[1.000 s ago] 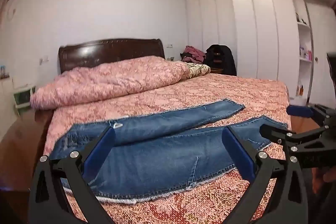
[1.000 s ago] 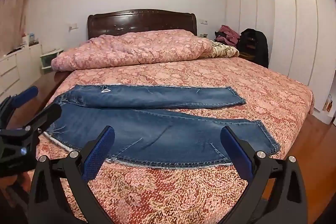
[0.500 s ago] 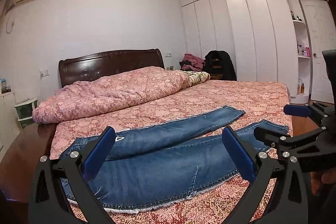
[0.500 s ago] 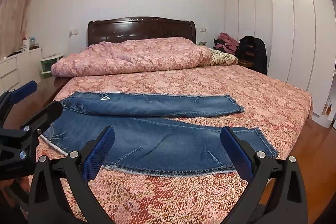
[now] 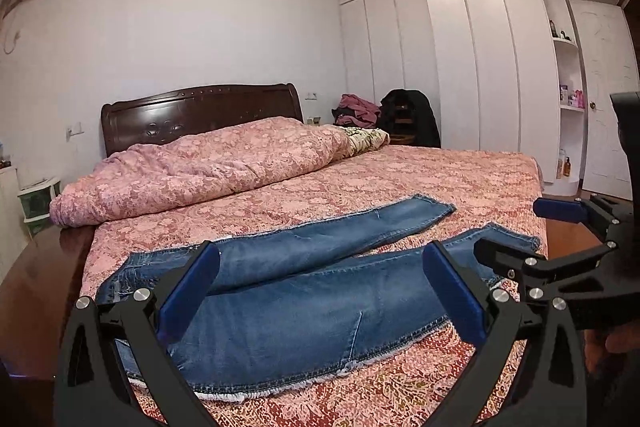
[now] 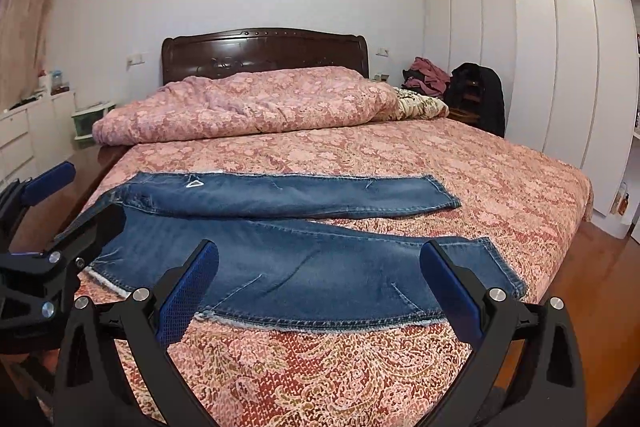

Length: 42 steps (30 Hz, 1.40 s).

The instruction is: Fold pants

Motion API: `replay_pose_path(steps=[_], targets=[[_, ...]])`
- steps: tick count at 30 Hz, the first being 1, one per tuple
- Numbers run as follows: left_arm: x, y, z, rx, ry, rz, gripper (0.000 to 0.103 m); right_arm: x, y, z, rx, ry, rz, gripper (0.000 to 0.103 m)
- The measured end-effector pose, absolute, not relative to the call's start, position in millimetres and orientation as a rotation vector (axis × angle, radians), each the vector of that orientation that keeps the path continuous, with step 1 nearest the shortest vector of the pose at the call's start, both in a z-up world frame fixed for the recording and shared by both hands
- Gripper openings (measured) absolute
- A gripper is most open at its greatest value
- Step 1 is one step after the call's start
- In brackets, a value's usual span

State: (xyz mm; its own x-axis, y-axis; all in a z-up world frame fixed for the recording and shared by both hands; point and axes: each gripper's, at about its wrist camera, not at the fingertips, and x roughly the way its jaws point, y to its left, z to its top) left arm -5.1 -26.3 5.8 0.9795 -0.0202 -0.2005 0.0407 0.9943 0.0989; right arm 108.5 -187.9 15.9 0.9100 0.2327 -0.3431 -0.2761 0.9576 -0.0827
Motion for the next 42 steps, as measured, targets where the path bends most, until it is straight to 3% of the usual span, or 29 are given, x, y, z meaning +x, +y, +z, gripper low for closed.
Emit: replay_pose_path(steps=[42], targets=[[10, -14, -2, 0.022, 0.317, -0.002, 0.101, 110, -185, 14, -0.140, 0.357, 0.273, 0.100]])
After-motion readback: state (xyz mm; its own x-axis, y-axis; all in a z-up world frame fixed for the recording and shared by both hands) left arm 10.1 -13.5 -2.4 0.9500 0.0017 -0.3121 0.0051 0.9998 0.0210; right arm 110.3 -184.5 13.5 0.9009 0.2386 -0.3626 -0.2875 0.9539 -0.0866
